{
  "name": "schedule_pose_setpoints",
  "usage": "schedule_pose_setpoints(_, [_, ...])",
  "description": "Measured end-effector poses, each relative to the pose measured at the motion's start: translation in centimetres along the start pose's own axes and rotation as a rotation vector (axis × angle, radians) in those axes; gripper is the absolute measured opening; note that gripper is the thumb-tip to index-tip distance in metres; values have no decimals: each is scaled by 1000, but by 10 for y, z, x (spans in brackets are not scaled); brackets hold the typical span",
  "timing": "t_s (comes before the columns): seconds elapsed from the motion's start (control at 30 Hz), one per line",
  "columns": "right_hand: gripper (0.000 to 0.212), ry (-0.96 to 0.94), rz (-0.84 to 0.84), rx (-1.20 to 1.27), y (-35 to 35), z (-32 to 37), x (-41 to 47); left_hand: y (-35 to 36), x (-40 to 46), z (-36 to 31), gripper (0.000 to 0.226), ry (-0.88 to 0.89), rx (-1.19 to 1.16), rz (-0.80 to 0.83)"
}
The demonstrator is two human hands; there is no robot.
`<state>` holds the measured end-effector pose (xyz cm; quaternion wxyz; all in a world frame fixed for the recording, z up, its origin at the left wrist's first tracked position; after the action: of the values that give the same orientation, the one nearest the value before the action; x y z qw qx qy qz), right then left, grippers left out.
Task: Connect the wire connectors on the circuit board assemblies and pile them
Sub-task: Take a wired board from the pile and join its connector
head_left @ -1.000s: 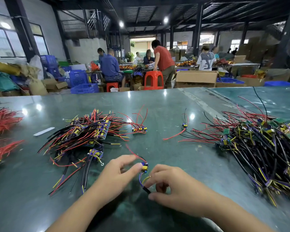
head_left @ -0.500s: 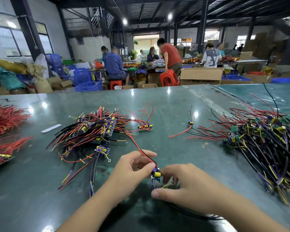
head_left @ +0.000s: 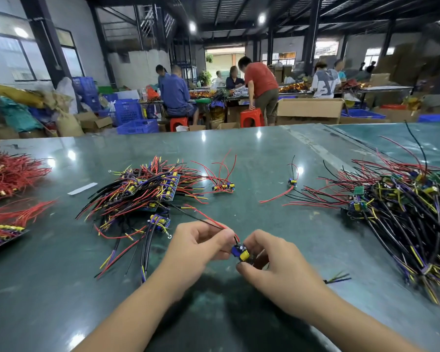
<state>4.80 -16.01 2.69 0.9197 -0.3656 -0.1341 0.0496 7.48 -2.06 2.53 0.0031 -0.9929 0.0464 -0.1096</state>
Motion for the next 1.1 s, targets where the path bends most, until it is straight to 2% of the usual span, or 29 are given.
schedule_pose_setpoints(0.2, [22,-97,-34,-126,-4,6,1,-7,2,9,18,-120,-57,-67])
schedule_pose_setpoints(0.33, [14,-130,-35,-213,-2,6,2,-5,1,16,17,-144,-16,-94])
schedule_pose_setpoints(0.57, [26,-65,-64,27,-1,1,1,3,-2,12,9,-106,-73,-7])
schedule_pose_setpoints(0.8, [25,-63,-69,7,-4,1,3,2,-2,10,16,-110,-52,-52])
schedule_pose_setpoints(1.03, [24,-115,31,-46,9,7,-2,-26,7,7,17,-115,-333,-234])
schedule_pose_setpoints(1.1, [25,-115,29,-36,10,6,-4,-34,10,5,17,-118,-345,-227])
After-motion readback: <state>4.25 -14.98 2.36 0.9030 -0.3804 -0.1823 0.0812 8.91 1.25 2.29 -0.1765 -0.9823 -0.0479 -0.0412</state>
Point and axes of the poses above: each hand's wrist, its own x-axis towards the middle knuckle, its own y-axis out of the palm, z = x × y, the point moved 8 cm from there along x, towards the middle knuckle
